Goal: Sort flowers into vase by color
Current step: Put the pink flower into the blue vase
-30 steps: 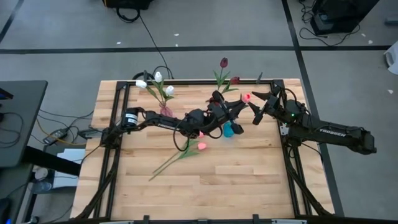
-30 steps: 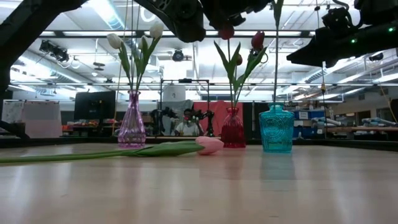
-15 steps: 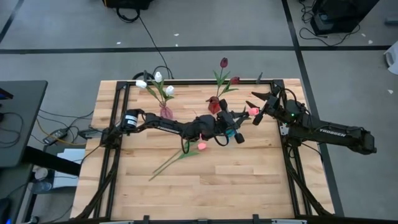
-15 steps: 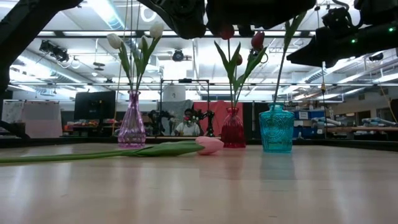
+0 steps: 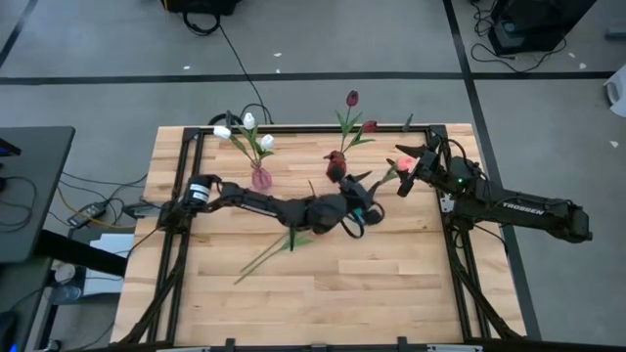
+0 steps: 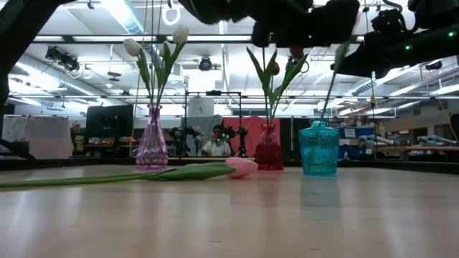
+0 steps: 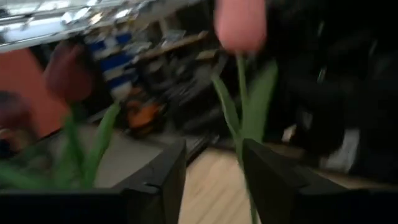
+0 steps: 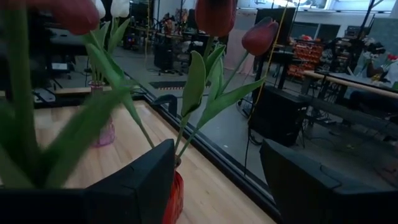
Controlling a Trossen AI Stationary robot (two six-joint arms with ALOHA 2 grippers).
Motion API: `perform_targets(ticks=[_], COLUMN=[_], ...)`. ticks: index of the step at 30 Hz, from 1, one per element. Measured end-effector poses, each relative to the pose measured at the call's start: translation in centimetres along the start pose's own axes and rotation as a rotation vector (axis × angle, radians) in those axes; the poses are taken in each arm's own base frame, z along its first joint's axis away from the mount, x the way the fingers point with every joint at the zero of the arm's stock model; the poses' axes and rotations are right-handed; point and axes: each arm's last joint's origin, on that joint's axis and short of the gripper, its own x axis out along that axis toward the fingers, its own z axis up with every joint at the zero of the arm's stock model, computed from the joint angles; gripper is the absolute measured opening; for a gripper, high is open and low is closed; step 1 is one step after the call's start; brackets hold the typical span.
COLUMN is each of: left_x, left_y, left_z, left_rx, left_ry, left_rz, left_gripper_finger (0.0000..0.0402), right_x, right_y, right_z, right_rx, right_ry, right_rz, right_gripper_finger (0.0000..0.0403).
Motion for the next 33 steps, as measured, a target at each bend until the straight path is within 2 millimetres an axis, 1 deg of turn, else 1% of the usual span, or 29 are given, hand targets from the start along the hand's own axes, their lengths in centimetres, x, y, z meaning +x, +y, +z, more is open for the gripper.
perform_targets(ticks=[3,5,8,11,15,17,19,22,29,33], left_x=[-1.6,-2.7,-4.3,-5.2,-5.8,-6.3,-6.8,-7.6,-8.9,-9.0], left_y=[-0.9,-1.4,-1.6,-1.5,-1.3,-1.1,-0.6,0.1,1.4,1.6], left_z=[-0.3,-0.4,-0.3,-0.8,-2.8,-3.7,-4.6,-5.5,-6.5,-6.8], left_rx=[0.101,0.124,0.073,-0.036,-0.134,-0.161,-0.167,-0.151,-0.028,0.075], left_ry=[0.100,0.145,0.215,0.331,0.592,0.736,0.872,1.017,1.173,1.181], left_rz=[0.039,0.055,0.028,-0.080,-0.296,-0.365,-0.380,-0.320,-0.245,-0.291], left_gripper_finger=[0.0183,0.0187,0.0184,0.0174,0.0165,0.0164,0.0163,0.0163,0.0163,0.0163], right_x=[0.0,0.0,0.0,0.0,0.0,0.0,0.0,0.0,0.0,0.0], right_y=[0.0,0.0,0.0,0.0,0.1,0.1,0.1,0.1,0.1,0.1], right_z=[0.0,0.0,0.1,0.1,0.1,0.0,0.0,0.0,0.0,0.0], right_rx=[-0.002,-0.003,-0.001,0.002,0.010,0.015,0.015,0.015,0.008,0.008], right_ry=[-0.001,-0.002,-0.008,-0.008,-0.008,-0.005,-0.003,-0.004,-0.005,-0.006], right_rz=[0.000,0.000,-0.001,0.010,0.035,0.037,0.036,0.036,0.035,0.035], right_gripper_finger=[0.0248,0.0248,0.0248,0.0248,0.0248,0.0248,0.0248,0.0248,0.0248,0.0248])
